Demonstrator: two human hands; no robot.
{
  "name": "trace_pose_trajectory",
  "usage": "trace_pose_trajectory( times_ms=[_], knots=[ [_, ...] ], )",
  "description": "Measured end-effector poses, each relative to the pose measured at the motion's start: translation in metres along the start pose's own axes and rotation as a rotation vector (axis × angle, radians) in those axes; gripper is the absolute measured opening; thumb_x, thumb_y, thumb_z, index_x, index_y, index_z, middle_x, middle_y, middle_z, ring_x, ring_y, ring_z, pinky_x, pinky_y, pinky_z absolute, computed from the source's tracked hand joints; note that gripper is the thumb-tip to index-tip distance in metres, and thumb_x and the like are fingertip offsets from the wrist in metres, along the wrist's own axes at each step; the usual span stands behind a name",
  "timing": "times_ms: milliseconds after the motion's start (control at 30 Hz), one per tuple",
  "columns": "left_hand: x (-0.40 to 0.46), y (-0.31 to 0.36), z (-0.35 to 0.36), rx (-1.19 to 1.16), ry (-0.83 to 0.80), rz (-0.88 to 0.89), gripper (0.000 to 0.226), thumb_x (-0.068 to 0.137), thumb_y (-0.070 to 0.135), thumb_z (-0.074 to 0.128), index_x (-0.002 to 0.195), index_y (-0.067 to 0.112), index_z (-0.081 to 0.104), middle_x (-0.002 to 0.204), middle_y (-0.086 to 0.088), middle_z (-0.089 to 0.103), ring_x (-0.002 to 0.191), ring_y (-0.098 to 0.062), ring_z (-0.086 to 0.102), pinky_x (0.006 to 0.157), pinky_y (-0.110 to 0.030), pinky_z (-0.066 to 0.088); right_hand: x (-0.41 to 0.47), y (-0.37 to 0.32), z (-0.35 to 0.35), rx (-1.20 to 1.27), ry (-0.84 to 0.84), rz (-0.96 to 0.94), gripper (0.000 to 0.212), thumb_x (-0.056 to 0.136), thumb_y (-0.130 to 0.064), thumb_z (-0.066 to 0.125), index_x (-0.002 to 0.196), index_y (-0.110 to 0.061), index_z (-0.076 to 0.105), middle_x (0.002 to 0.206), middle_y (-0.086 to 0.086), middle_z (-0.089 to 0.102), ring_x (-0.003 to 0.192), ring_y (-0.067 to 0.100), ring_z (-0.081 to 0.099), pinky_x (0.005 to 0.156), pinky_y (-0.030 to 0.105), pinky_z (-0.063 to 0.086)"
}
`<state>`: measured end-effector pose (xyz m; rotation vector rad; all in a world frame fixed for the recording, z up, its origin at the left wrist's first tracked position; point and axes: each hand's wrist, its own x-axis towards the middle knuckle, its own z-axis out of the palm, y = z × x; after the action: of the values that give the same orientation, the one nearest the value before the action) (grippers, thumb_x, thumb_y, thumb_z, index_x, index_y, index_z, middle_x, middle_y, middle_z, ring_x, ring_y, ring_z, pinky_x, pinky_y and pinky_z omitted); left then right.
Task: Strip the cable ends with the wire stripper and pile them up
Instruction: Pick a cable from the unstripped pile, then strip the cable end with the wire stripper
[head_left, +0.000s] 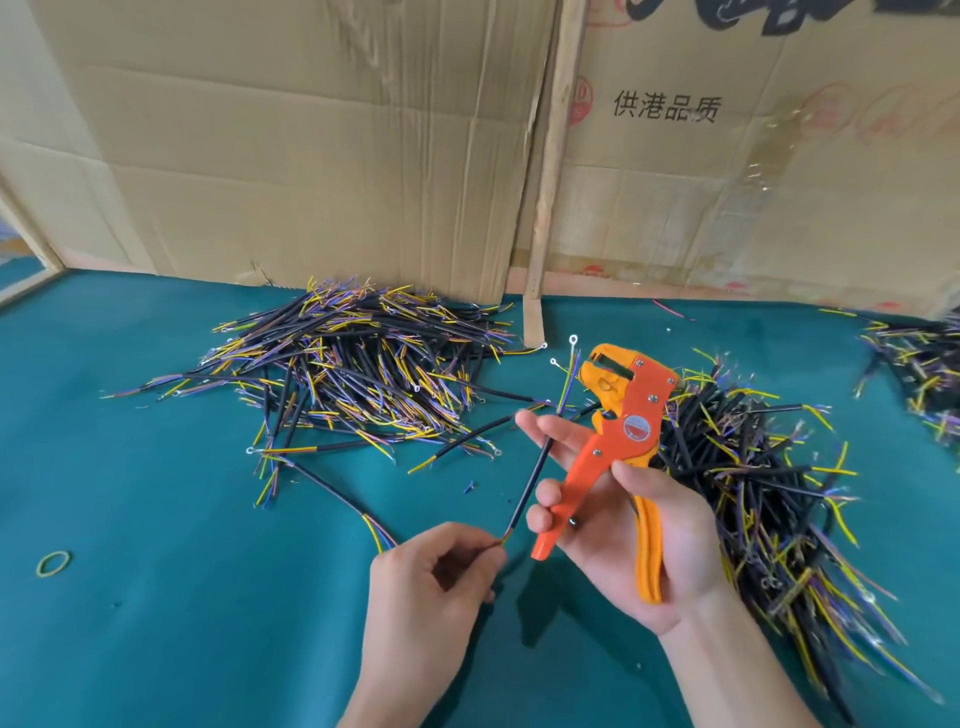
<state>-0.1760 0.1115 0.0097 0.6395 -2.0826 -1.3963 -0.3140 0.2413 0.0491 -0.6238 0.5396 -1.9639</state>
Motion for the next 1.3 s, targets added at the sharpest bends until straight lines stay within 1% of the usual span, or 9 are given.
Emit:
trace_pose_trajectory(
  times_ms=[133,333,500,633,700,900,1100,1200,1300],
  knots=[
    [0.0,0.0,0.0,0.003,-0.005,0.003,0.03,0.079,0.006,0.083,0.08,0.034,0.072,0.062,0.006,0.069,0.052,-0.011,0.062,0.055,-0.015,0.047,-0.002,-0.006,-0.001,0.049,0.008,-0.044,0.068,0.086,-0.021,0.074,0.144,0.006,0.049,0.162,0.02,0.035,0.09,0.029,0.063,0.087,0.041,0.052],
    [0.0,-0.001,0.0,-0.01,-0.025,0.009,0.029,0.077,0.008,0.084,0.078,0.033,0.072,0.062,0.008,0.068,0.052,-0.004,0.058,0.055,-0.011,0.043,-0.003,-0.011,-0.005,0.047,0.059,-0.106,0.076,0.087,-0.025,0.073,0.149,0.007,0.042,0.162,0.019,0.036,0.091,0.027,0.062,0.086,0.04,0.053],
    [-0.001,-0.003,-0.002,-0.013,0.044,0.045,0.022,0.078,0.01,0.084,0.076,0.03,0.073,0.065,0.008,0.069,0.055,-0.004,0.057,0.057,-0.012,0.043,-0.002,-0.012,-0.006,-0.002,0.085,-0.109,0.076,0.087,-0.028,0.073,0.149,0.004,0.043,0.16,0.016,0.04,0.093,0.026,0.062,0.088,0.039,0.052],
    [0.0,-0.006,-0.005,-0.248,0.155,-0.024,0.009,0.08,0.026,0.082,0.078,0.022,0.074,0.06,0.002,0.064,0.05,-0.009,0.051,0.05,-0.021,0.044,-0.002,-0.013,-0.009,-0.103,0.192,-0.104,0.072,0.082,-0.026,0.075,0.144,0.002,0.052,0.156,0.015,0.047,0.091,0.027,0.063,0.086,0.04,0.053],
    [0.0,-0.002,-0.006,-0.386,0.22,-0.062,0.02,0.076,0.039,0.076,0.077,0.02,0.073,0.062,-0.004,0.065,0.049,-0.013,0.052,0.048,-0.02,0.044,-0.001,-0.01,-0.008,-0.157,0.258,-0.08,0.062,0.084,-0.021,0.07,0.14,0.001,0.057,0.152,0.017,0.05,0.09,0.03,0.064,0.084,0.042,0.054],
    [0.036,0.037,-0.019,-0.654,0.356,-0.031,0.016,0.088,0.026,0.075,0.072,0.022,0.072,0.073,-0.004,0.069,0.065,-0.014,0.067,0.048,-0.019,0.047,0.005,0.002,0.0,-0.384,0.408,0.055,0.05,0.078,-0.014,0.069,0.127,-0.004,0.068,0.13,0.02,0.068,0.088,0.04,0.071,0.076,0.047,0.061],
    [0.067,0.073,-0.02,-0.641,0.368,0.111,0.013,0.094,0.015,0.07,0.082,0.011,0.069,0.071,-0.014,0.071,0.056,-0.014,0.064,0.05,-0.018,0.048,0.007,0.016,0.017,-0.42,0.315,0.181,0.057,0.079,-0.015,0.075,0.132,0.001,0.058,0.129,0.021,0.068,0.086,0.042,0.07,0.073,0.047,0.059],
    [0.073,0.074,-0.014,-0.611,0.366,0.129,0.013,0.096,0.013,0.068,0.083,0.012,0.069,0.068,-0.003,0.071,0.058,-0.011,0.062,0.053,-0.019,0.048,0.008,0.021,0.023,-0.422,0.257,0.238,0.062,0.075,-0.022,0.08,0.13,0.0,0.061,0.129,0.022,0.068,0.086,0.042,0.069,0.075,0.048,0.058],
    [0.075,0.071,-0.004,-0.533,0.417,0.091,0.014,0.099,0.016,0.064,0.086,0.011,0.067,0.073,0.004,0.07,0.066,-0.006,0.061,0.062,-0.02,0.049,0.008,0.027,0.028,-0.384,0.205,0.278,0.049,0.077,-0.019,0.076,0.122,-0.001,0.067,0.126,0.025,0.068,0.085,0.044,0.068,0.075,0.049,0.057]
  ],
)
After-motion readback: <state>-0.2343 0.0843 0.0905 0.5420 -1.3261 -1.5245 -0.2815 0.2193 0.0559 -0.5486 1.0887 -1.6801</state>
